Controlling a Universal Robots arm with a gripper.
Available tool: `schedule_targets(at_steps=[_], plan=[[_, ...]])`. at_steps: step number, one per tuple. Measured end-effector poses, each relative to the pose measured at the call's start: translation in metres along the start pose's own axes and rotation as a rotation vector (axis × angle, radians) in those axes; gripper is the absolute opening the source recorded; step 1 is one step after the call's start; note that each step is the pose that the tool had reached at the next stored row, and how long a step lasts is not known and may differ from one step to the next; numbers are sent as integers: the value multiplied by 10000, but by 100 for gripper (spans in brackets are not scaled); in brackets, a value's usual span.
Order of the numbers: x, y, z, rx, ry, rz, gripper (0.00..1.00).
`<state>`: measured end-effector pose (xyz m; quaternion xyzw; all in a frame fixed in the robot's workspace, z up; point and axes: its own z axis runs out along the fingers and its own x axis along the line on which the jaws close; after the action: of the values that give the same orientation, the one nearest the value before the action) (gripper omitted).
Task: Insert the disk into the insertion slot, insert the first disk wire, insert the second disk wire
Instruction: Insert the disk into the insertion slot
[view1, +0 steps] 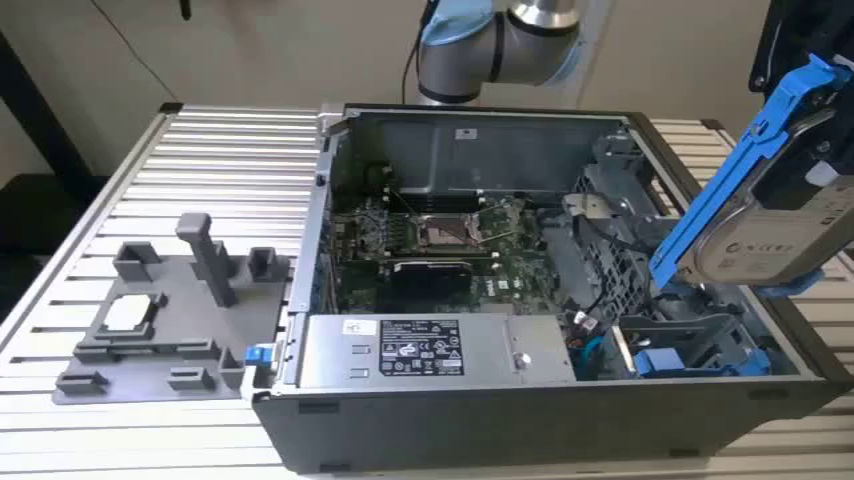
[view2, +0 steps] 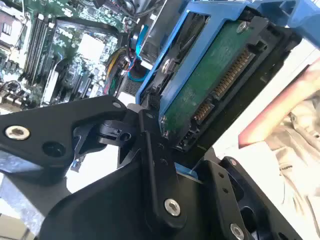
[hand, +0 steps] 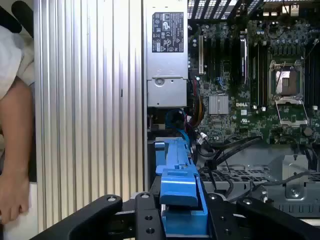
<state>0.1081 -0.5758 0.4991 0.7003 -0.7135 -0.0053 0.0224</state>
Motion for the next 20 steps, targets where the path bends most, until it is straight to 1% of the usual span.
schedule_targets(at_steps=[1,3,11,20], plan=[[0,0,0,0,2,0,33],[0,0,3,1,39,1,33],[-1,-1,24,0,39,2,33],[-2,-4,68,20,38,2,33]])
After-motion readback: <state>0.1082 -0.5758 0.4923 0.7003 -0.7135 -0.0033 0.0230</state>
